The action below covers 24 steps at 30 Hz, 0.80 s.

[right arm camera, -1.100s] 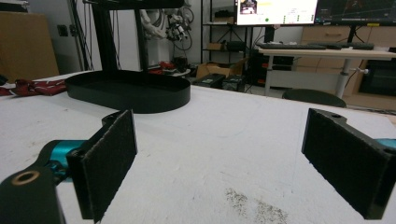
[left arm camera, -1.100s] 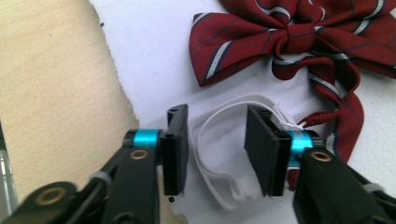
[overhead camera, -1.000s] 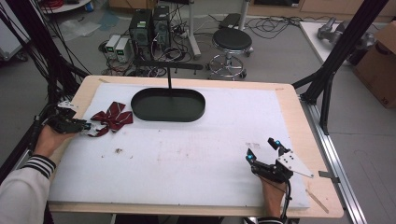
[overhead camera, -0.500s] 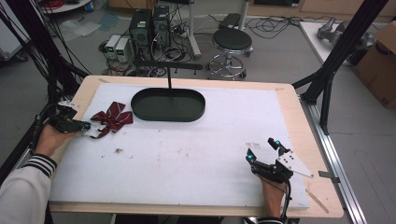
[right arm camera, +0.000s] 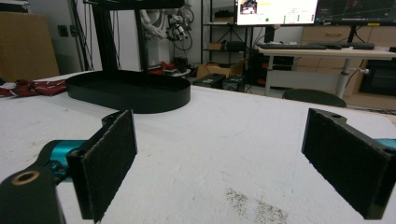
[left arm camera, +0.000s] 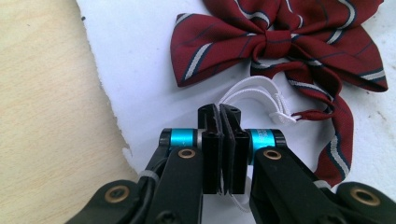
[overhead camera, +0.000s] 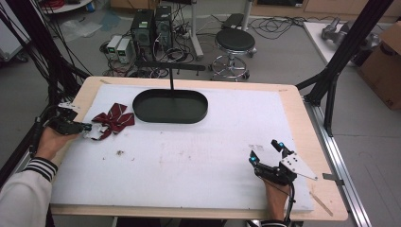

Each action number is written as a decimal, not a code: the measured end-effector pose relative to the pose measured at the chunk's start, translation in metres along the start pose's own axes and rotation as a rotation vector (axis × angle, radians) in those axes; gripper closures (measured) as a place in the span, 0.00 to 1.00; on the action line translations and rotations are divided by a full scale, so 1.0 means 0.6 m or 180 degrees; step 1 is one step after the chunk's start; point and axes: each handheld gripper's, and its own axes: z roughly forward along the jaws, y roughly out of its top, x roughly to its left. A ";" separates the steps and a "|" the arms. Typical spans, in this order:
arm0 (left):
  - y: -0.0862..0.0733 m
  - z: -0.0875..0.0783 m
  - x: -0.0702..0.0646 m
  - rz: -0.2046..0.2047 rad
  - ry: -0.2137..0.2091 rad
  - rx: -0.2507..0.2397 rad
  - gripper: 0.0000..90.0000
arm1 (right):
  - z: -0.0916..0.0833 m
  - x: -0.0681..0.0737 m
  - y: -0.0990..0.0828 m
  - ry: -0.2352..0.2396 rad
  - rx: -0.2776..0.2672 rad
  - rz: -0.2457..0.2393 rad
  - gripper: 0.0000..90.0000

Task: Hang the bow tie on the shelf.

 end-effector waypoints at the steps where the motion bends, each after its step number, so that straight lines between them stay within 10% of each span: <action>1: 0.000 -0.002 0.000 -0.0004 0.0002 -0.0012 0.97 | 0.000 0.000 0.000 -0.0003 0.0002 -0.0004 0.10; 24: 0.031 -0.089 -0.016 -0.0007 -0.0101 -0.1138 0.97 | 0.001 0.000 0.000 -0.0005 -0.0005 -0.0018 0.10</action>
